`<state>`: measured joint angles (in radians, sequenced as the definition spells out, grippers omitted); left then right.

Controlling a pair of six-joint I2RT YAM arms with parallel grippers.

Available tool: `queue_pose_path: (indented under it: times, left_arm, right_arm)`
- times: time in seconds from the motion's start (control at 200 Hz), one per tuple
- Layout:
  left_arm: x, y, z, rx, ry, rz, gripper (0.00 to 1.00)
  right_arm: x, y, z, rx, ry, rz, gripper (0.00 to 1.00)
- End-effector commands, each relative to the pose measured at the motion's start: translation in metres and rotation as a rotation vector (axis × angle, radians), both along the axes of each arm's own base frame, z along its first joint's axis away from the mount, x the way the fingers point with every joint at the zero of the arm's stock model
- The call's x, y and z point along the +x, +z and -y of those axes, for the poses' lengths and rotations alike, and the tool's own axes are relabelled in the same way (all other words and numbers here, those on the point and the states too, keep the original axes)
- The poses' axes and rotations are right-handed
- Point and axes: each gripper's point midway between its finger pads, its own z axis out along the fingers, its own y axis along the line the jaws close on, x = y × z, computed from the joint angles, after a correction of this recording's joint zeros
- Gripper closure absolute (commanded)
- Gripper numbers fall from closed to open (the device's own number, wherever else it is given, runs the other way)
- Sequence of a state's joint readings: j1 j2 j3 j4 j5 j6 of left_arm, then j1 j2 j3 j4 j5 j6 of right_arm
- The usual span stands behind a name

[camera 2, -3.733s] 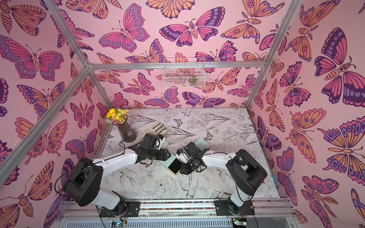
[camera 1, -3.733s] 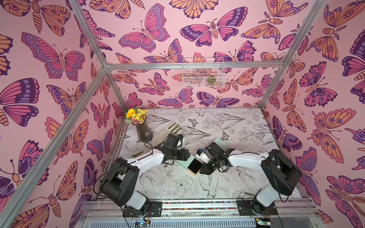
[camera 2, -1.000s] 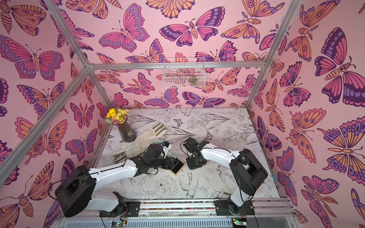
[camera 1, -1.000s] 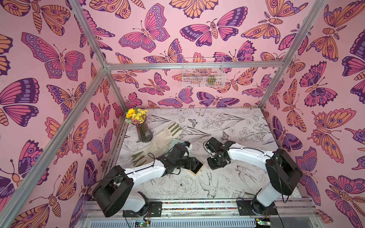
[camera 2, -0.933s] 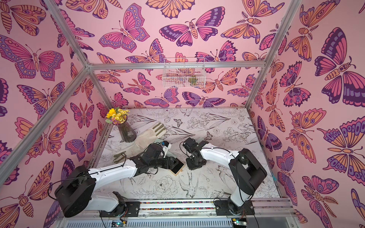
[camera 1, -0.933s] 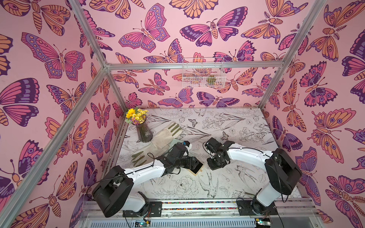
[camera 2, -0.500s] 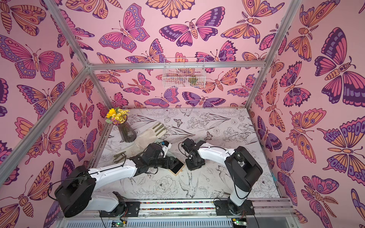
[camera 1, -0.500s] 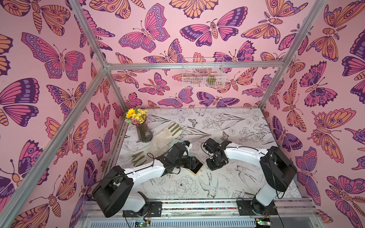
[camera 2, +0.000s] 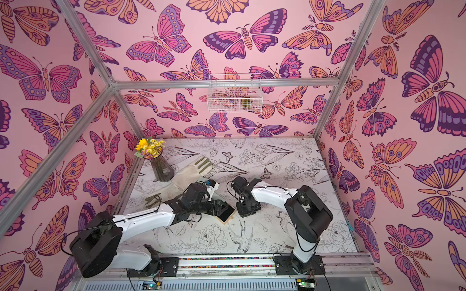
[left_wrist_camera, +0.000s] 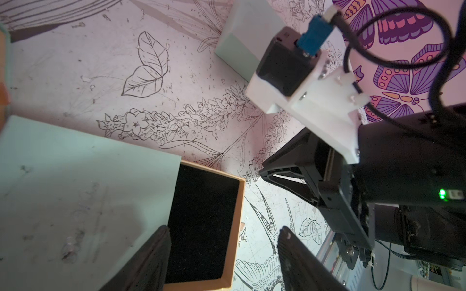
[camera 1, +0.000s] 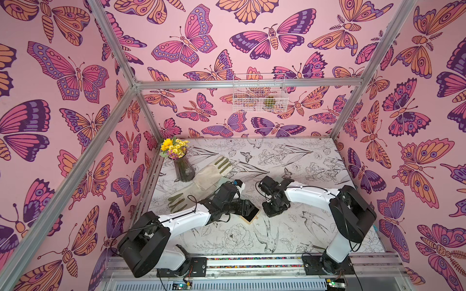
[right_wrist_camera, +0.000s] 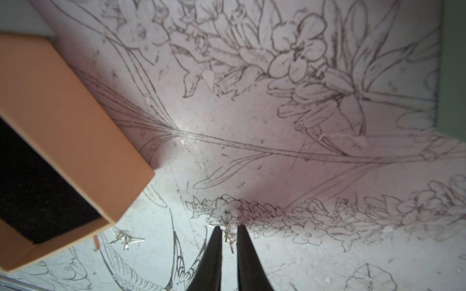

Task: Place the earrings into the drawer-style jewelry box
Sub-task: Pick up the earring from the center of the board.

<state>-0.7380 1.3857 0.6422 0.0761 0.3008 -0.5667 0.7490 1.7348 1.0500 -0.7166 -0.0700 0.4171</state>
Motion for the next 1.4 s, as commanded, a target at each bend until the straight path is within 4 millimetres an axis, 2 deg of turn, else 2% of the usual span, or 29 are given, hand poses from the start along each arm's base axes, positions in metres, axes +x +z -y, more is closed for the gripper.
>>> queue_pose_path:
  times: [0.0,0.205,0.656,1.162,1.397]
  left_arm:
    - [-0.001,0.0,-0.001,-0.01,-0.009,-0.005,0.31]
    - [-0.002,-0.001,-0.002,-0.009,-0.004,-0.009,0.31]
    - [-0.002,-0.002,-0.002,-0.007,-0.006,-0.011,0.31]
    - [-0.002,-0.001,-0.003,-0.01,-0.004,-0.005,0.31]
    - [0.002,0.004,-0.005,-0.008,0.005,0.017,0.31]
  right_arm:
    - [0.0,0.001,-0.001,-0.02,0.024,-0.001,0.86]
    - [-0.001,0.0,-0.001,-0.024,0.026,-0.006,0.87]
    - [-0.004,-0.005,-0.003,-0.024,0.034,-0.026,0.83]
    - [-0.002,0.003,-0.003,-0.021,0.037,0.0,0.97]
    - [0.005,0.021,-0.001,-0.008,0.044,0.067,1.0]
